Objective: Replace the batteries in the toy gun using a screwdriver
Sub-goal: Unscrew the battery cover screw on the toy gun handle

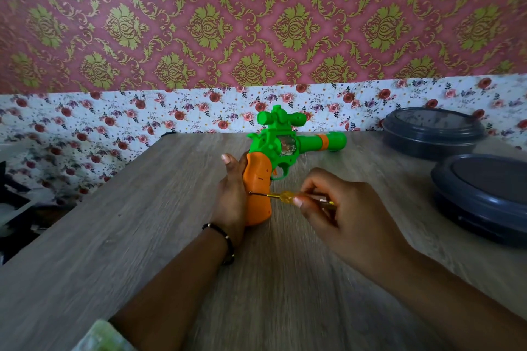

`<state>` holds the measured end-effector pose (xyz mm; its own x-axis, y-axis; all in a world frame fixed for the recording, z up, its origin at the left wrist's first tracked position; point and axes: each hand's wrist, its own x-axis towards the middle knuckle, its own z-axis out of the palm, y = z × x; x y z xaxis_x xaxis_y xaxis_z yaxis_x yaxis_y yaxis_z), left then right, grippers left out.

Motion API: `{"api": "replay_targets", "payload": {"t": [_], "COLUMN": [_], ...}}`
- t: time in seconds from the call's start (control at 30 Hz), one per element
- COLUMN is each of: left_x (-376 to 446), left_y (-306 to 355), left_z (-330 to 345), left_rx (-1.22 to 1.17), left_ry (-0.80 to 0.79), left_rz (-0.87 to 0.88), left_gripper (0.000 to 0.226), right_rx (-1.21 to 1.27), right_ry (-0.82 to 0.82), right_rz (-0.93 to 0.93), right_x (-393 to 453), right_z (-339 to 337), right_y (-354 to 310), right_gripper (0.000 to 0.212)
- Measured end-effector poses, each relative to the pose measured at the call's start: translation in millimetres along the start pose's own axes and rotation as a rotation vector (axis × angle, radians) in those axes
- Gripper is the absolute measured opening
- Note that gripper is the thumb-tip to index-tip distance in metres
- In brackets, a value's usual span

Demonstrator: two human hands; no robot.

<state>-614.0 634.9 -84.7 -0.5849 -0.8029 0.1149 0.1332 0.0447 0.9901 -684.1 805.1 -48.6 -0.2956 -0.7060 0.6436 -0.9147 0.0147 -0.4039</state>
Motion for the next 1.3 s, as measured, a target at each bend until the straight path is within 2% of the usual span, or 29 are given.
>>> {"api": "replay_targets", "payload": {"t": [0.1,0.17,0.23,0.3,0.37,0.47,0.63,0.73,0.83,0.97,1.03,1.13,1.23,1.3], "left_x": [0.3,-0.9,-1.4,-1.7,-1.8,-2.1,-2.8,-1.8,-1.1,-3.2,-3.7,-4.6,-5.2,-4.7], "left_y": [1.0,2.5,2.8,2.8,2.5,2.8,3.7,1.5,1.0,4.2,4.9,4.9,5.1,5.9], "left_z": [-0.8,-0.5,-0.9,-0.4,-0.4,-0.4,0.0,0.4,-0.2,0.8,1.2,2.1,2.0,1.4], "left_rx": [-0.011,-0.008,-0.01,-0.008,0.003,0.005,-0.012,0.009,0.007,0.013,0.0,0.001,0.011,0.002], "left_ry": [0.009,0.01,0.004,0.003,0.012,0.009,0.005,0.013,0.023,0.022,0.021,0.019,0.015,0.02], "left_rz": [-0.017,-0.007,0.001,0.009,0.003,0.009,0.012,0.018,0.009,0.025,0.027,0.032,0.027,0.014], "left_gripper": [0.107,0.098,0.099,0.094,0.091,0.092,0.088,0.094,0.092,0.086,0.084,0.08,0.086,0.086], "right_rx": [0.099,0.171,0.203,0.166,0.051,0.035,0.272,0.312,0.174,0.17,0.235,0.289,0.303,0.238], "right_ry": [-0.033,-0.027,-0.027,-0.013,0.009,0.013,-0.007,-0.031,-0.023,-0.023,-0.044,-0.05,-0.04,-0.017], "right_rz": [-0.03,-0.017,0.018,0.067,0.06,0.029,0.034,0.104,0.113,0.054,0.044,0.017,0.076,0.11], "right_x": [1.1,1.6,1.4,0.4,-0.2,0.4,2.2,1.0,1.2,1.5,1.5,0.9,-0.2,-0.3], "right_z": [0.0,-0.1,1.3,2.4,3.0,1.9,0.1,2.0,1.0,0.8,0.8,1.2,2.0,2.1], "right_y": [-2.9,-2.5,-0.9,0.7,2.1,2.9,-4.1,-4.3,-1.7,-1.2,-3.2,-5.0,-4.7,-3.4], "right_gripper": [0.007,0.012,0.013,0.029,0.036,0.022,0.009,0.022,0.038,0.011,0.007,0.011,0.014,0.03]}}
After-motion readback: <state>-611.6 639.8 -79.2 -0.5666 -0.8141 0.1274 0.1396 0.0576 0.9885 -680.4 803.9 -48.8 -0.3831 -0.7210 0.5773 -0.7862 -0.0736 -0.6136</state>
